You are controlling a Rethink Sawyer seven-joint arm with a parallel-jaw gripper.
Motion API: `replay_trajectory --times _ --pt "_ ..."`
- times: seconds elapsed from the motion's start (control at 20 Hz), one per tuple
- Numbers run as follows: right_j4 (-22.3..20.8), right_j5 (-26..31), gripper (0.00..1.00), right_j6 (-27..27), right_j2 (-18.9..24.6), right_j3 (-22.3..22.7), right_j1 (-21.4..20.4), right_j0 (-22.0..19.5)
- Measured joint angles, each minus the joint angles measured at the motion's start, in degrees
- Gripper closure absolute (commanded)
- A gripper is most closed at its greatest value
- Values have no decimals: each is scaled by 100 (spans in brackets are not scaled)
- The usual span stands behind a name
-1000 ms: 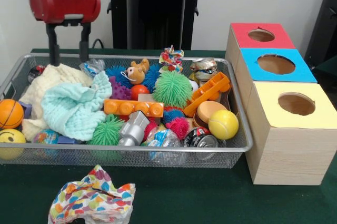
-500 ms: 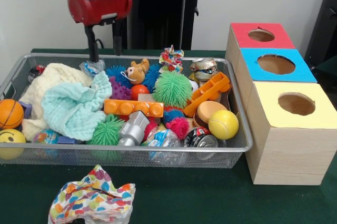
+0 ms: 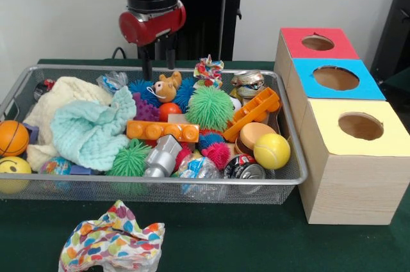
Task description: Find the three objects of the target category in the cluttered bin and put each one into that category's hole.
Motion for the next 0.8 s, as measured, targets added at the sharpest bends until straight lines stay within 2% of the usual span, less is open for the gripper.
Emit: replay_trajectory --times 0.8 --pt "102 -2 0 1 -850 162 319 550"
